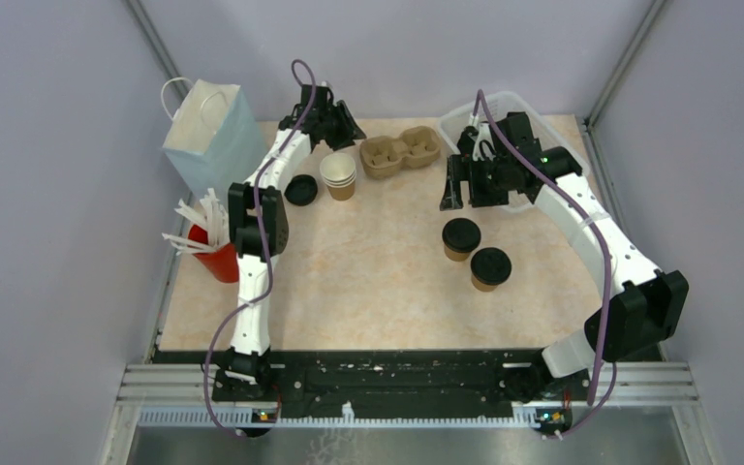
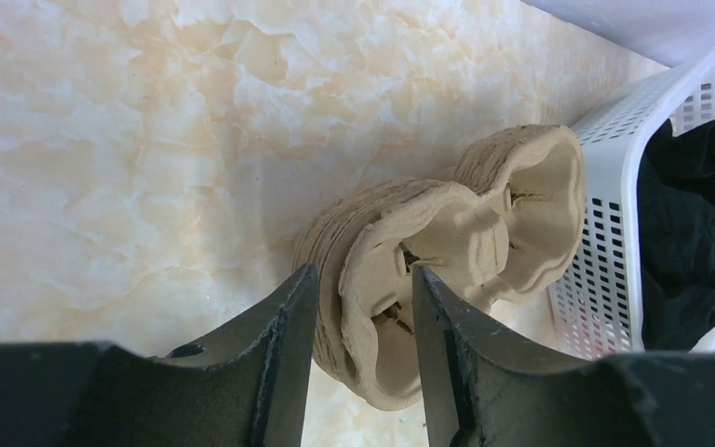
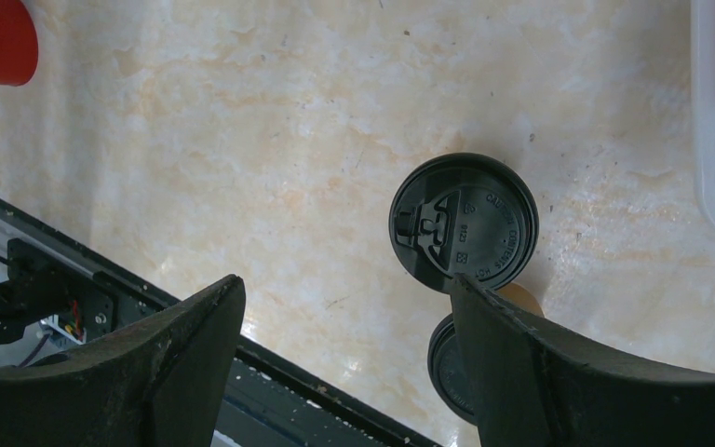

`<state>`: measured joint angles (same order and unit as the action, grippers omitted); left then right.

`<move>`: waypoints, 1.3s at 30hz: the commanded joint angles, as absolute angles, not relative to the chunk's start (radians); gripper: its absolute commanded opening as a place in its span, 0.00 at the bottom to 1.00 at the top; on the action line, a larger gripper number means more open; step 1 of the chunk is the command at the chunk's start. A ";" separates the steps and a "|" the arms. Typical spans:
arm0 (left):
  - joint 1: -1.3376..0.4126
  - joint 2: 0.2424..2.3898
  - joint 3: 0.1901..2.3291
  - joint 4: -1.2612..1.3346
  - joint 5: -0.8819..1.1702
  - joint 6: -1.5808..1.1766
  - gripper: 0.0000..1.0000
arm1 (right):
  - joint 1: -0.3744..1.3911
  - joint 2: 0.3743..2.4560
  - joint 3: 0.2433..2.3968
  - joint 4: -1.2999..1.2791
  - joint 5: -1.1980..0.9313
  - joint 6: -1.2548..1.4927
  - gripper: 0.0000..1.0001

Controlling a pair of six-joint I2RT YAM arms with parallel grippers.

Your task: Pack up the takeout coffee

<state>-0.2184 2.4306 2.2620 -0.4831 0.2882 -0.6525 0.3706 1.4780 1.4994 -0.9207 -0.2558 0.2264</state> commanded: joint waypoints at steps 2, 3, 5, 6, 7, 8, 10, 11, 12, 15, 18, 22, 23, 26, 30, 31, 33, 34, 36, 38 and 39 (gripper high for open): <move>-0.216 2.424 2.255 -0.432 0.281 -0.637 0.49 | 0.369 1.449 1.513 -0.897 -0.254 0.207 0.81; -0.216 2.429 2.255 -0.434 0.287 -0.638 0.48 | 0.369 1.450 1.513 -0.897 -0.253 0.206 0.81; -0.218 2.438 2.255 -0.435 0.300 -0.639 0.48 | 0.369 1.451 1.513 -0.897 -0.255 0.206 0.81; -0.219 2.443 2.255 -0.431 0.309 -0.638 0.47 | 0.368 1.451 1.514 -0.897 -0.255 0.205 0.81; -0.219 2.447 2.257 -0.429 0.319 -0.640 0.46 | 0.368 1.450 1.513 -0.897 -0.255 0.205 0.81; -0.219 2.451 2.259 -0.429 0.322 -0.641 0.44 | 0.369 1.451 1.513 -0.897 -0.255 0.205 0.81; -0.219 2.455 2.260 -0.429 0.326 -0.644 0.42 | 0.369 1.452 1.514 -0.897 -0.257 0.207 0.81; -0.219 2.457 2.260 -0.429 0.328 -0.645 0.41 | 0.369 1.452 1.513 -0.897 -0.256 0.207 0.81; -0.219 2.457 2.260 -0.429 0.329 -0.646 0.41 | 0.367 1.452 1.513 -0.897 -0.256 0.206 0.81; -0.219 2.464 2.261 -0.437 0.321 -0.640 0.42 | 0.368 1.451 1.513 -0.897 -0.256 0.206 0.81; -0.219 2.470 2.262 -0.439 0.327 -0.633 0.42 | 0.369 1.452 1.513 -0.897 -0.256 0.206 0.81; -0.223 2.472 2.266 -0.437 0.339 -0.624 0.32 | 0.369 1.453 1.513 -0.897 -0.258 0.206 0.81; -0.225 2.468 2.266 -0.439 0.332 -0.621 0.32 | 0.369 1.453 1.514 -0.897 -0.258 0.206 0.81; -0.231 2.459 2.266 -0.445 0.309 -0.607 0.32 | 0.369 1.455 1.514 -0.897 -0.260 0.206 0.81; -0.234 2.445 2.266 -0.451 0.289 -0.591 0.33 | 0.368 1.454 1.513 -0.896 -0.261 0.206 0.81; -0.237 2.441 2.266 -0.455 0.277 -0.583 0.33 | 0.368 1.454 1.513 -0.896 -0.262 0.206 0.81; -0.241 2.434 2.266 -0.458 0.266 -0.566 0.34 | 0.369 1.454 1.512 -0.896 -0.264 0.207 0.81; -0.242 2.432 2.266 -0.460 0.262 -0.563 0.35 | 0.369 1.453 1.512 -0.895 -0.266 0.207 0.81; -0.245 2.430 2.266 -0.463 0.257 -0.554 0.39 | 0.369 1.454 1.510 -0.894 -0.267 0.207 0.81; -0.250 2.423 2.266 -0.465 0.243 -0.540 0.44 | 0.370 1.454 1.510 -0.894 -0.268 0.207 0.81; -0.254 2.421 2.266 -0.465 0.239 -0.533 0.44 | 0.368 1.453 1.510 -0.894 -0.268 0.207 0.81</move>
<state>-0.2398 2.4657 2.2620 -0.4774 0.2707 -0.5804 0.3706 1.4780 1.4994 -0.9207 -0.2569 0.2192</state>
